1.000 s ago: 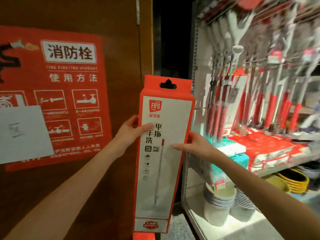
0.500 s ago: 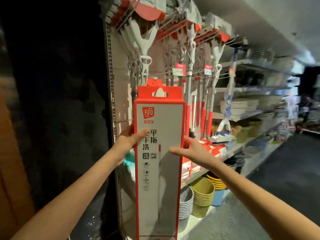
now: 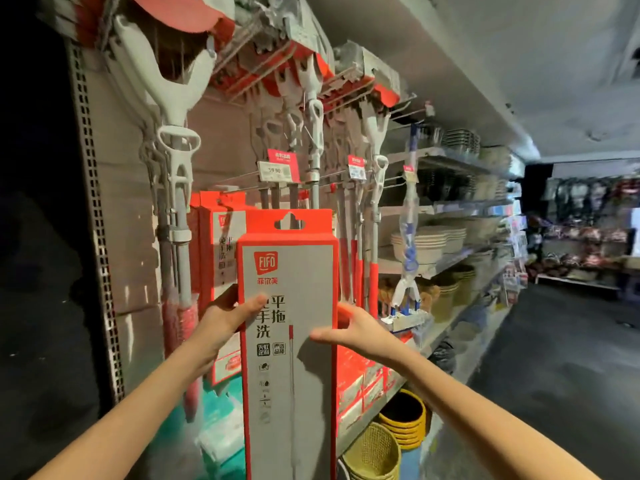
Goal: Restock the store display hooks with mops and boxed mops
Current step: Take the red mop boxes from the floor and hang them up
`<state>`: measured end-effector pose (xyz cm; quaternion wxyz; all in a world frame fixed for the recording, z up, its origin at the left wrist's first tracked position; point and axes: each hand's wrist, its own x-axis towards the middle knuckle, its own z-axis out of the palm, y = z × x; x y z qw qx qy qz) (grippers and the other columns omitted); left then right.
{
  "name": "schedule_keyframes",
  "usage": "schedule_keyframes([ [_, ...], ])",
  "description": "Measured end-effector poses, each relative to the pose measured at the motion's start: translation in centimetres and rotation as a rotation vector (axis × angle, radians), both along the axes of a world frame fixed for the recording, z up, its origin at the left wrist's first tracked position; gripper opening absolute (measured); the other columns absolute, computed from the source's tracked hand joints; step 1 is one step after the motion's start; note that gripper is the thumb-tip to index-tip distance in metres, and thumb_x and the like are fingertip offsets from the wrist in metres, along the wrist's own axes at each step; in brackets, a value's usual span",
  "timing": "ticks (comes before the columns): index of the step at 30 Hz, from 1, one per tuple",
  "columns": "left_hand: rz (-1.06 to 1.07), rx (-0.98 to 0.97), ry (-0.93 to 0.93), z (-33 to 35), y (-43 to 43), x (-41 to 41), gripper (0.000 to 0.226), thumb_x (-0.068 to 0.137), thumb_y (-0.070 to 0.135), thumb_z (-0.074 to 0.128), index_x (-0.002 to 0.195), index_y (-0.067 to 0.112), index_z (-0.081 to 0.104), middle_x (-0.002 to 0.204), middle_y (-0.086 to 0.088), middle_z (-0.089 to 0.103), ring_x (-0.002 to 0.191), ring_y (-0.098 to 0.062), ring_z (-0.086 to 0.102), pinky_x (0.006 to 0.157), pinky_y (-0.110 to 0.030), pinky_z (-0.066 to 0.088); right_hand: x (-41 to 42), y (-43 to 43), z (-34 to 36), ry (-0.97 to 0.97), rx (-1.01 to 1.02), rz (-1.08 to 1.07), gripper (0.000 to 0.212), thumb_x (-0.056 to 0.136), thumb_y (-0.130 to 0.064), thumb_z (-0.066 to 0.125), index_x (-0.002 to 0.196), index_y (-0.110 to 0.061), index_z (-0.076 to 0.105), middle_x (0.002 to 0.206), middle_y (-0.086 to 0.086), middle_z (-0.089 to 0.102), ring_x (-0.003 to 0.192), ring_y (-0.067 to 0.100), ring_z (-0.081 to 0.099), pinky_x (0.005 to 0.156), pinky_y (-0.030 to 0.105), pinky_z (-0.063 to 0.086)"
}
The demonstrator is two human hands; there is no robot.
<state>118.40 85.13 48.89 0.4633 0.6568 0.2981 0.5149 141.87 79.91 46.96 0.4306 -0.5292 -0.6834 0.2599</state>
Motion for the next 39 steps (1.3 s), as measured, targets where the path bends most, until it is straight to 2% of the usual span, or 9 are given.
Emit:
schedule_keyframes([
  [7,0.134,0.015,0.033,0.7,9.4,2.8,0.015,0.086,0.014,0.064,0.100,0.011,0.064,0.068,0.014,0.071,0.068,-0.003,0.069,0.052,-0.008,0.048,2.9,10.5,1.6,0.013,-0.010,0.082,0.044,0.081,-0.011,0.075,0.121,-0.008,0.058,0.109,0.000,0.069,0.067,-0.008,0.064,0.060,0.007,0.046],
  [11,0.207,0.041,0.042,1.8,13.2,4.0,0.003,0.086,0.012,0.062,0.086,0.016,0.063,0.056,0.016,0.068,0.055,0.007,0.065,0.048,-0.004,0.045,4.0,15.7,2.2,0.036,0.003,0.122,0.044,0.079,-0.014,0.077,0.119,-0.012,0.060,0.113,-0.006,0.069,0.100,0.000,0.065,0.087,0.015,0.049],
  [16,0.301,0.105,0.015,2.8,15.2,5.3,0.018,0.086,0.014,0.064,0.075,0.022,0.052,0.044,0.025,0.059,0.051,0.015,0.059,0.063,-0.008,0.048,4.9,22.4,2.9,-0.042,0.057,0.209,0.056,0.070,-0.035,0.081,0.119,-0.016,0.061,0.114,-0.007,0.070,0.106,0.004,0.064,0.094,0.023,0.048],
  [19,0.339,0.135,0.011,3.7,16.3,5.3,0.034,0.063,0.050,0.080,0.085,0.029,0.065,0.077,0.015,0.074,0.077,-0.002,0.071,0.088,-0.037,0.052,5.5,25.5,3.6,-0.073,0.102,0.263,0.067,0.063,-0.051,0.080,0.120,-0.024,0.060,0.117,-0.011,0.068,0.110,0.005,0.063,0.101,0.036,0.047],
  [24,0.416,0.173,-0.012,5.4,17.9,6.1,0.088,0.041,0.074,0.077,0.113,0.024,0.062,0.106,0.004,0.073,0.099,-0.016,0.069,0.092,-0.043,0.051,6.2,29.2,6.1,-0.050,0.143,0.378,0.053,0.072,-0.037,0.079,0.120,-0.026,0.058,0.113,-0.015,0.068,0.105,-0.003,0.063,0.093,0.020,0.047],
  [31,0.524,0.189,-0.037,4.4,20.6,6.4,0.090,0.042,0.072,0.077,0.116,0.023,0.060,0.106,0.005,0.073,0.098,-0.015,0.069,0.086,-0.035,0.055,5.2,34.0,5.4,0.010,0.105,0.521,0.044,0.076,-0.029,0.079,0.115,-0.026,0.060,0.109,-0.013,0.069,0.099,-0.005,0.063,0.084,0.009,0.046],
  [34,0.559,0.136,-0.076,4.4,22.6,5.8,0.073,0.053,0.061,0.080,0.113,0.023,0.063,0.104,0.002,0.074,0.097,-0.016,0.070,0.091,-0.041,0.051,4.0,36.0,5.0,0.053,0.097,0.551,0.031,0.080,-0.025,0.076,0.106,-0.034,0.061,0.105,-0.012,0.070,0.097,0.002,0.066,0.083,0.011,0.049],
  [37,0.642,0.125,-0.040,3.9,24.9,5.1,0.020,0.082,0.031,0.068,0.101,0.031,0.062,0.090,0.011,0.074,0.086,-0.005,0.070,0.079,-0.026,0.052,2.9,38.1,4.4,0.100,0.093,0.581,0.031,0.081,-0.017,0.074,0.106,-0.032,0.062,0.106,-0.003,0.072,0.090,0.003,0.067,0.077,0.010,0.050],
  [39,0.675,0.128,-0.018,3.2,26.4,4.5,0.017,0.088,0.019,0.063,0.098,0.032,0.060,0.088,0.012,0.073,0.084,-0.003,0.069,0.071,-0.020,0.050,2.4,39.3,3.8,0.135,0.092,0.596,0.035,0.080,-0.013,0.075,0.109,-0.029,0.063,0.108,0.001,0.072,0.088,0.004,0.067,0.073,0.008,0.048],
])
